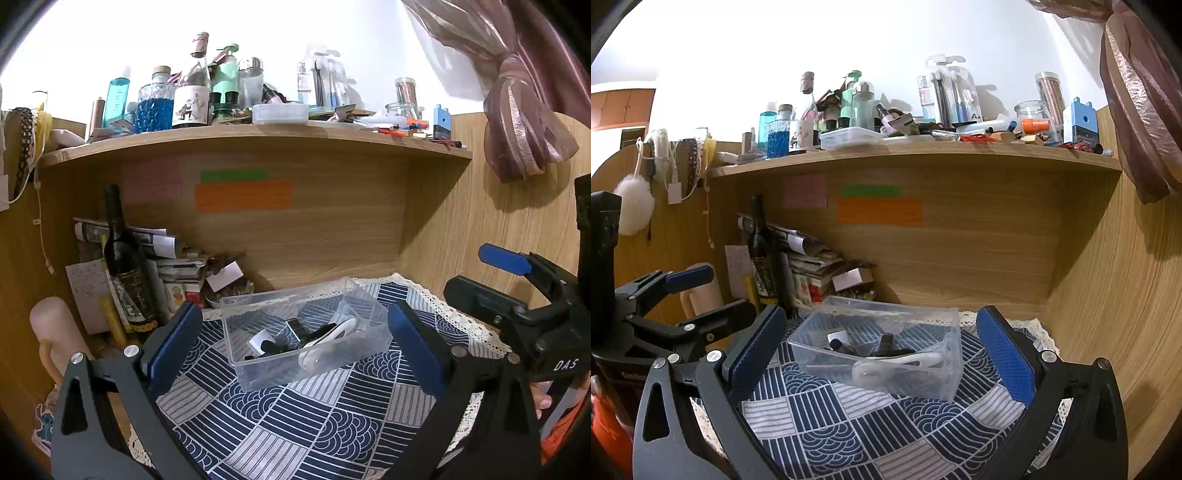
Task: Organize rigid objects
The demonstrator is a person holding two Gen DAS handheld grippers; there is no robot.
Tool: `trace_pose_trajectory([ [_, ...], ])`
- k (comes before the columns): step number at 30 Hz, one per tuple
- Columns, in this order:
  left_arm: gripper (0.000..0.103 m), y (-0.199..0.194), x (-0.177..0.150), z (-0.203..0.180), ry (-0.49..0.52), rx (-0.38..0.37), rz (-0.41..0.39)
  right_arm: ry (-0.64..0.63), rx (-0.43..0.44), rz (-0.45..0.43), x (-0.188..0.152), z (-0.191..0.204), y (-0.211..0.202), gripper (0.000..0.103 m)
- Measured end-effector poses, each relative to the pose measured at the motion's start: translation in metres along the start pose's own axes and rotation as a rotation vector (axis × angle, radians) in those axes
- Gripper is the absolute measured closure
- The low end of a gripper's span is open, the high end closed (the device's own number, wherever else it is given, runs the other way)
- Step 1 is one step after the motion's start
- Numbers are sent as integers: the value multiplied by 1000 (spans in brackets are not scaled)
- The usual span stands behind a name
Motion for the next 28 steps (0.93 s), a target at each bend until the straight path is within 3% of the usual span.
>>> trace_pose_trajectory([
  [28,1,-1,2,1,-17,-27,8,4,1,4,0,2,2,0],
])
Point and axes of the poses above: each gripper's, at about its wrist camera, not at the fingertips, and y roughly the way its jaws point, z to its left, x to its top, the point moved 3 cm from there along y, roughly the way its jaws point, and after that the axes turned 10 degrees about x, right-handed, at the moved point
